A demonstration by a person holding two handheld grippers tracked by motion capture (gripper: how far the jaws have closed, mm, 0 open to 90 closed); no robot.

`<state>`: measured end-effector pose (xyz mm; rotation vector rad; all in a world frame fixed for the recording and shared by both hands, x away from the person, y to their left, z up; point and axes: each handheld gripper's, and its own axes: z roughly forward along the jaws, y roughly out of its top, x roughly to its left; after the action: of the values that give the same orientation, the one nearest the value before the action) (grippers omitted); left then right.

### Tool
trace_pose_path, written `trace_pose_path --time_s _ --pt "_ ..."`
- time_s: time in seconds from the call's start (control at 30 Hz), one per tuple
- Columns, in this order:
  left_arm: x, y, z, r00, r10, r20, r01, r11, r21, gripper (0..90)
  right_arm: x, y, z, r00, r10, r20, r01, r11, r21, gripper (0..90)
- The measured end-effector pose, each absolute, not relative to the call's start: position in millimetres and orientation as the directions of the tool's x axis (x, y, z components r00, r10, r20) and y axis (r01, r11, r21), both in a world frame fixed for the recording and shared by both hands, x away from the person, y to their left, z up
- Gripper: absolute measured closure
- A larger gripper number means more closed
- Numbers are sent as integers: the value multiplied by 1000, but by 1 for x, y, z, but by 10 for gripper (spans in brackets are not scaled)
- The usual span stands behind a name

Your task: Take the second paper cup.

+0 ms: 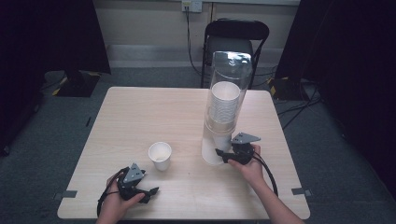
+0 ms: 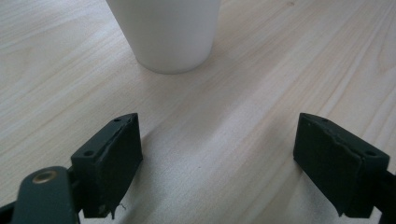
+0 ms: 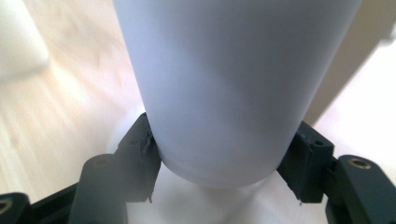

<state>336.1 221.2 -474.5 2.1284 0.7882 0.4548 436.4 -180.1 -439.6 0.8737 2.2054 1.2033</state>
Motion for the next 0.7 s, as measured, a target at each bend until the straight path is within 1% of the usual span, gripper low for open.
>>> trace_pose_path --time_s 0.07,0.13,0.33,0.43,0.5,0.7 --pt "336 221 -474 741 670 52 381 -482 789 149 433 -185 -448 -673 730 -118 314 428 848 374" --pt "336 221 -474 740 670 54 380 -484 789 149 431 -191 -453 -671 735 -94 336 415 846 374" --pt "336 221 -474 740 670 54 380 -483 789 149 425 -204 -450 -681 719 -139 320 464 826 373" --pt "336 221 -474 740 670 54 380 -484 788 149 424 -211 -453 -675 727 -122 333 449 829 373" --pt "336 221 -474 740 670 53 380 -483 789 149 424 -222 -454 -654 750 -105 355 426 832 371" --pt "336 221 -474 740 670 54 380 -483 789 149 426 -230 -455 -630 770 -101 397 431 810 371"
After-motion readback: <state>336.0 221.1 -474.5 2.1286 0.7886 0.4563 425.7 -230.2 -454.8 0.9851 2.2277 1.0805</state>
